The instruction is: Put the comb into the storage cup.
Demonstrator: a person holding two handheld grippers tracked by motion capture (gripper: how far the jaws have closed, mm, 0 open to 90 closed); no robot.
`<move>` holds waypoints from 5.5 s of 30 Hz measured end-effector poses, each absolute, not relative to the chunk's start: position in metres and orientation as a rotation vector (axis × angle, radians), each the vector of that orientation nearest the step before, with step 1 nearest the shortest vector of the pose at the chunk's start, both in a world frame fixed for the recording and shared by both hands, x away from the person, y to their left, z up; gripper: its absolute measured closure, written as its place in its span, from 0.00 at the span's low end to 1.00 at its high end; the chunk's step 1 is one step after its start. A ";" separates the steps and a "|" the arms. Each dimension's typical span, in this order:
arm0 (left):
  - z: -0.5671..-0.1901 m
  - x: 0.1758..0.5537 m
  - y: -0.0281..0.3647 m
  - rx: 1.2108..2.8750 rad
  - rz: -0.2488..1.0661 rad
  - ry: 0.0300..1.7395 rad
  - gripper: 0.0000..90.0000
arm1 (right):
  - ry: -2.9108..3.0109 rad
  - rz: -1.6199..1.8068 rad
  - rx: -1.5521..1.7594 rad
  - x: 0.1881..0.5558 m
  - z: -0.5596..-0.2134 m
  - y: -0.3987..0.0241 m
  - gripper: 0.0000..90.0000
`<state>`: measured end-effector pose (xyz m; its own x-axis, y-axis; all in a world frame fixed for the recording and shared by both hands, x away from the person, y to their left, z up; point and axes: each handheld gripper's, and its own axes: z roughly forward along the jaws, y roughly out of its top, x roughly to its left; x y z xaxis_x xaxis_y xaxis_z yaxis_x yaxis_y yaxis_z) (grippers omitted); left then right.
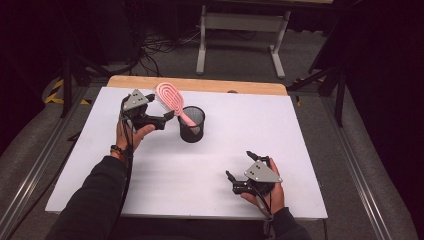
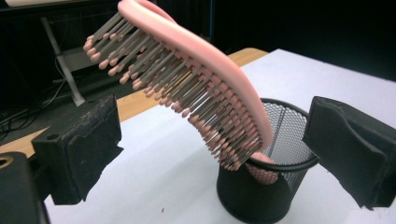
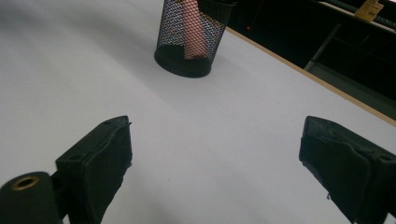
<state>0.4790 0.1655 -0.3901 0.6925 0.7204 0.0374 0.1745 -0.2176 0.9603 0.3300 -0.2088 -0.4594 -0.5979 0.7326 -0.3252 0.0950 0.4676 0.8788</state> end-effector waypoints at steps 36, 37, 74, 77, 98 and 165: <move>-0.404 0.453 0.173 1.871 0.669 0.594 0.06 | 2.000 1.146 0.685 0.329 -0.459 -0.208 0.11; -0.407 0.450 0.173 1.875 0.667 0.587 0.06 | 2.000 1.148 0.685 0.329 -0.459 -0.208 0.11; -0.426 0.401 0.173 1.853 0.609 0.436 0.06 | 1.991 1.137 0.654 0.327 -0.456 -0.206 0.11; -0.424 0.396 0.171 1.855 0.602 0.407 0.05 | 1.993 1.139 0.645 0.326 -0.456 -0.205 0.11; -0.422 0.370 0.166 1.886 0.583 0.306 0.05 | 1.993 1.152 0.627 0.324 -0.454 -0.206 0.10; -0.461 0.337 0.233 1.948 0.717 0.442 0.07 | 1.961 1.170 0.580 0.316 -0.447 -0.203 0.10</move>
<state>0.3371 0.2331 -0.4614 0.7603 0.5788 0.2950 0.0033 -0.4575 0.8892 0.3162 -0.2028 -0.4474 -0.6037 0.7008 -0.3801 -0.0016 0.4757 0.8796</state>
